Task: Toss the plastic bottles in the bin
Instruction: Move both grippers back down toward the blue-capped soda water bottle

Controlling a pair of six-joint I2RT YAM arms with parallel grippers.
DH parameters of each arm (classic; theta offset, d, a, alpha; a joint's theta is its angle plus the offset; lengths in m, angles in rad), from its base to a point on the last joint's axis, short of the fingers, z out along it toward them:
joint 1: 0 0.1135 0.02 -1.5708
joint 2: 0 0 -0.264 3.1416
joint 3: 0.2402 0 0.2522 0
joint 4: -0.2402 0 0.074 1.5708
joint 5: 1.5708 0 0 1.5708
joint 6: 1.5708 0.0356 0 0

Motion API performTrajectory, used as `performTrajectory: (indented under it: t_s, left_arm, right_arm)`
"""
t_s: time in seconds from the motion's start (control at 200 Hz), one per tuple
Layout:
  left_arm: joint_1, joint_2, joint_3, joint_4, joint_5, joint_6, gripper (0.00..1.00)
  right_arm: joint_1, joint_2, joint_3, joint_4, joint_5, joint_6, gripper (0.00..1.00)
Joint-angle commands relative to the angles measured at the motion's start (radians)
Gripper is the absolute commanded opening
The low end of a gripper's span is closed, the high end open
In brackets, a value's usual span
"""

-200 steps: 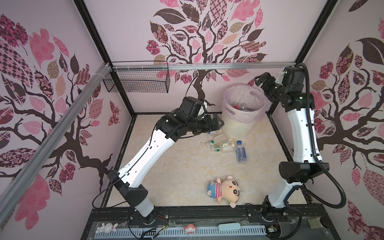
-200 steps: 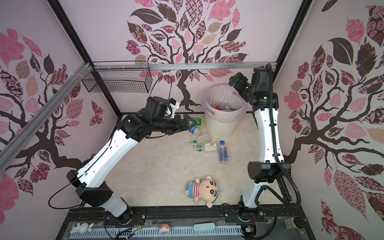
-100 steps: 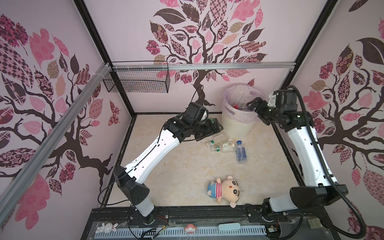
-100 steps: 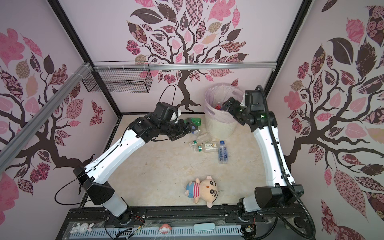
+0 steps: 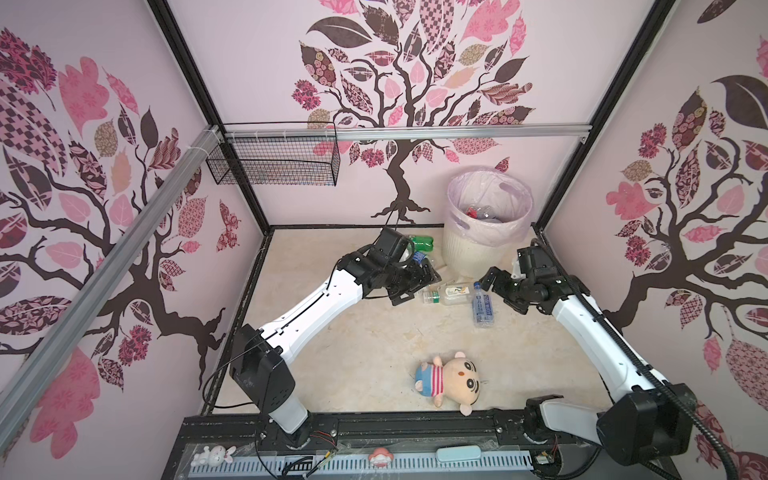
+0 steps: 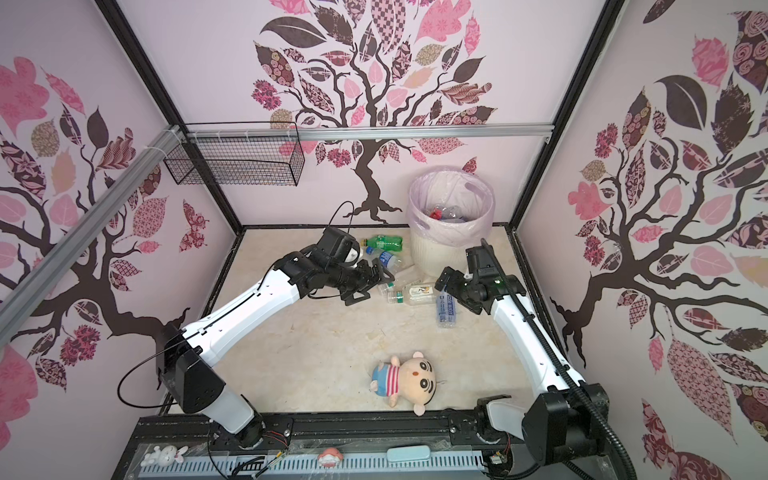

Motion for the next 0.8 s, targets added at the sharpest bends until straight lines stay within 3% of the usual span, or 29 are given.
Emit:
performTrajectory:
  t_s: [0.0, 0.215, 0.455, 0.795]
  left_arm:
    - [0.012, -0.017, -0.042, 0.043, 0.019, -0.006, 0.97]
    - [0.02, 0.039, -0.018, 0.054, 0.02, -0.018, 0.97]
    - [0.022, 0.099, -0.003, 0.076, 0.068, -0.027, 0.97]
    - [0.048, 0.033, -0.081, 0.042, 0.051, -0.039, 0.97]
  right_arm:
    - [0.0, -0.026, -0.052, 0.07, 0.045, -0.047, 1.0]
    - [-0.029, 0.083, -0.09, 0.145, 0.005, -0.094, 1.0]
    - [-0.041, 0.233, -0.027, 0.203, -0.01, -0.127, 1.0]
    - [-0.001, 0.409, 0.073, 0.234, -0.072, -0.117, 0.99]
